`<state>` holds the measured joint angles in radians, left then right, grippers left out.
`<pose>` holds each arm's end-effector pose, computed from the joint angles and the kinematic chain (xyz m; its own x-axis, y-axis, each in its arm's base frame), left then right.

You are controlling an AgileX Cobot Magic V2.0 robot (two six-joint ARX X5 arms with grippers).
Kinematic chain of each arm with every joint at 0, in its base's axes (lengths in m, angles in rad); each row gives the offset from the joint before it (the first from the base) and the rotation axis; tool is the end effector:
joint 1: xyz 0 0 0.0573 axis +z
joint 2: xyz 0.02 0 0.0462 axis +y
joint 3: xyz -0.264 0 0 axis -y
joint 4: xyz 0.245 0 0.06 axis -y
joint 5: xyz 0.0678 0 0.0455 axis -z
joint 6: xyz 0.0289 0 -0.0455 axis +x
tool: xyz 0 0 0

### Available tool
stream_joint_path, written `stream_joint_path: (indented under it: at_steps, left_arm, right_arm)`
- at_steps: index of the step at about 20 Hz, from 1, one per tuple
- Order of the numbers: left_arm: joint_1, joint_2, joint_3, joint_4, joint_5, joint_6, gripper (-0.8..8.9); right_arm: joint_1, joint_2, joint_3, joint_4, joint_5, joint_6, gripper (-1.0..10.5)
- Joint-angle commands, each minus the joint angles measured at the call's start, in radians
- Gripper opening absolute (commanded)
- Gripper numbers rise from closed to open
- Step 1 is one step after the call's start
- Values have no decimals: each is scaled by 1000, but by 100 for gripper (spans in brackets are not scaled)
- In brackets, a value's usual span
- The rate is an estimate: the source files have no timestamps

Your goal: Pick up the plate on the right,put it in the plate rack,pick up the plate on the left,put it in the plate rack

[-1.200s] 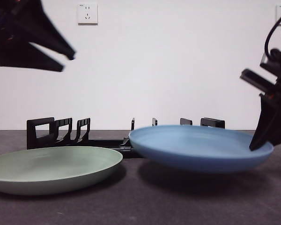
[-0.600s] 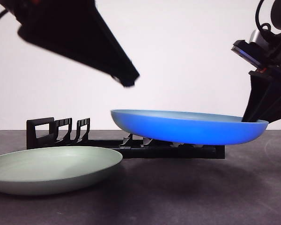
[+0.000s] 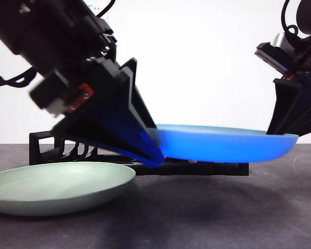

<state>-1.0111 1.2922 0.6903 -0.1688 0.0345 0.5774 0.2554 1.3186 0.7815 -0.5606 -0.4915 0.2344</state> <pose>0.1333 -0.2147 0.2007 0.3514 -0.6259 -0.6962 0.9225 0.1048 0.3715 0.2267 0.0733 0.2023 0.2694 0.5581 -0.7848 -0.2190 0.8291 0.5145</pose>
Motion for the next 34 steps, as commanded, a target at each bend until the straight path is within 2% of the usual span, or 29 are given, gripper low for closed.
stream_joint_path:
  at_steps: [1,5,11,13,16,19,22,25,27,30,34]
  left_arm:
    - [-3,14,-1,11,-8,57,49]
    - [-4,25,-1,-7,-7,60,-11]
    - [-21,25,-1,5,-8,54,-8]
    - [-42,24,1,35,-9,38,-8]
    - [-78,19,61,40,-9,-12,-8]
    - [-93,4,157,41,-9,-89,-8]
    - [-70,-18,238,42,-9,-200,-8]
    - [23,-68,262,45,-6,-332,-8]
    - [127,-106,262,42,29,-420,-8]
    - [303,-146,262,46,139,-504,-8]
    - [555,-148,261,89,341,-628,-9]
  right_arm:
    - [2,-4,5,5,-47,-13,-12]
    - [2,-4,5,5,-58,-19,-12]
    - [1,-7,11,13,-56,-27,21]
    - [1,-26,24,14,-51,-27,176]
    - [0,-87,59,21,-41,-27,190]
    - [0,-189,77,93,68,-23,190]
    - [0,-298,77,180,251,-14,188]
    - [0,-380,77,201,399,-15,187]
    - [0,-414,77,200,448,-15,187]
    - [0,-429,77,198,448,-15,187]
    - [0,-429,77,183,447,-15,186]
